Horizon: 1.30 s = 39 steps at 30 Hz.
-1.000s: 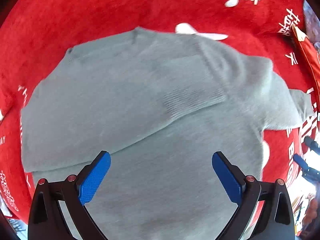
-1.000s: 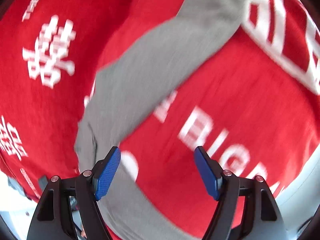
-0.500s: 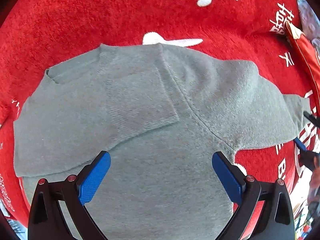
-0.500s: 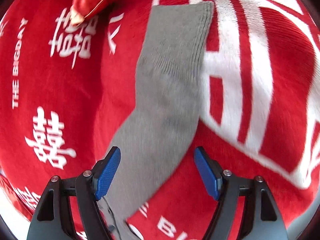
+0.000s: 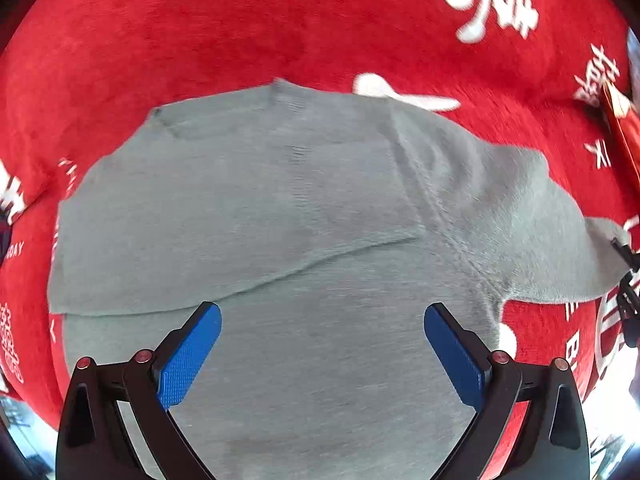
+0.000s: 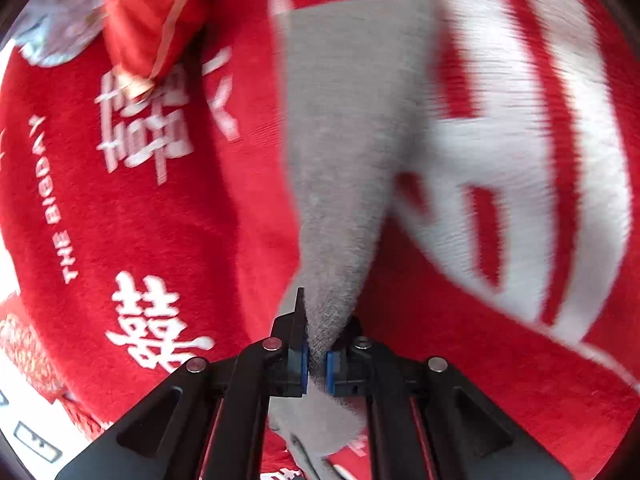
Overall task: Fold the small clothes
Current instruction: 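Fold the held sleeve across the sweater body and open the right tool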
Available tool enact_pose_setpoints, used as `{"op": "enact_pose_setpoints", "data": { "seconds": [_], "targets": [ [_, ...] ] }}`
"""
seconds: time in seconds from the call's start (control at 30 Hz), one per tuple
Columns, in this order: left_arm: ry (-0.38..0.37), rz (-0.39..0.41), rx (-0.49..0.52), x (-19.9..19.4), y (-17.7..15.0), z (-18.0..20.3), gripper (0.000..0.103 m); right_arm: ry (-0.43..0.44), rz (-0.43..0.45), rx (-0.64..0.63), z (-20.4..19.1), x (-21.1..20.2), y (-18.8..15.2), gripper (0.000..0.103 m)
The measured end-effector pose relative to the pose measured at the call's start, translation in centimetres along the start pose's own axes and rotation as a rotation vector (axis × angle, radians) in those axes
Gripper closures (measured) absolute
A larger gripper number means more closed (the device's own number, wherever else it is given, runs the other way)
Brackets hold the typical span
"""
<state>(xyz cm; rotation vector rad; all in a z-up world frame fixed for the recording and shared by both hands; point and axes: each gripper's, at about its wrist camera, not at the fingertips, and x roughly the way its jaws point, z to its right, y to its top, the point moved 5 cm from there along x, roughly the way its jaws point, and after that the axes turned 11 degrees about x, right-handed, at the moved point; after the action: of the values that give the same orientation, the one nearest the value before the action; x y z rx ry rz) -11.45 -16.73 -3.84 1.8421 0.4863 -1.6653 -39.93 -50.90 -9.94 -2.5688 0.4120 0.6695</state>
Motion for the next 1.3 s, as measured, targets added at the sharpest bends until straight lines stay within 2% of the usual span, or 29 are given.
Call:
{"op": "enact_pose_setpoints", "data": {
  "seconds": [0.1,0.23,0.4,0.5,0.57,0.63,0.73,0.83,0.9,0.93,1.03,1.1,1.13,1.17,1.3],
  "targets": [
    [0.006,-0.002,-0.02,-0.1,-0.6,-2.2,0.001,0.07,-0.059,-0.082,-3.8,0.8,-2.9,0.097],
    [0.019,0.011,-0.066,-0.3,-1.3,-5.4,0.001,0.093,-0.172,-0.257,-8.9,3.5,-8.4,0.097],
    [0.041,0.029,-0.145,-1.3,-2.7,-10.2,0.001,0.123,-0.344,-0.46,-13.6,8.8,-18.9,0.097],
    [0.066,0.042,-0.179,-1.5,-3.5,-13.2,0.001,0.072,-0.446,-0.63,-14.3,12.8,-26.3,0.097],
    [0.079,0.04,-0.196,-1.5,-4.1,-14.9,0.001,0.007,-0.517,-0.702,-13.2,15.5,-30.7,0.096],
    [0.09,0.033,-0.219,-1.3,-4.9,-16.7,0.001,-0.081,-0.581,-0.775,-10.9,18.3,-34.9,0.096],
    [0.098,0.018,-0.251,-0.8,-6.5,-18.7,0.001,-0.218,-0.633,-0.856,-6.8,21.6,-38.9,0.096],
    [0.097,0.0,-0.276,-0.2,-8.0,-20.2,0.001,-0.387,-0.655,-0.86,-2.2,24.2,-40.2,0.093],
    [0.092,-0.009,-0.284,0.1,-8.7,-20.7,0.001,-0.447,-0.649,-0.801,-0.2,24.7,-39.9,0.092],
    [0.088,-0.014,-0.285,0.2,-9.1,-20.9,0.001,-0.427,-0.642,-0.765,-0.2,24.5,-39.6,0.092],
    [0.086,-0.014,-0.287,0.2,-9.9,-21.6,0.001,-0.398,-0.548,-0.734,-1.2,22.9,-38.4,0.08],
    [0.082,-0.006,-0.297,0.1,-10.2,-22.1,0.001,-0.396,-0.441,-0.789,-2.6,21.9,-37.8,0.08],
    [0.082,-0.002,-0.308,0.0,-10.2,-22.5,0.001,-0.398,-0.419,-0.841,-3.5,22.1,-38.2,0.083],
    [0.082,0.002,-0.321,-0.1,-10.2,-23.0,0.001,-0.395,-0.417,-0.882,-4.0,22.1,-38.7,0.094],
    [0.088,0.029,-0.379,-0.7,-10.1,-25.0,0.001,-0.333,-0.502,-1.14,-6.1,23.4,-44.3,0.096]
  ]
}}
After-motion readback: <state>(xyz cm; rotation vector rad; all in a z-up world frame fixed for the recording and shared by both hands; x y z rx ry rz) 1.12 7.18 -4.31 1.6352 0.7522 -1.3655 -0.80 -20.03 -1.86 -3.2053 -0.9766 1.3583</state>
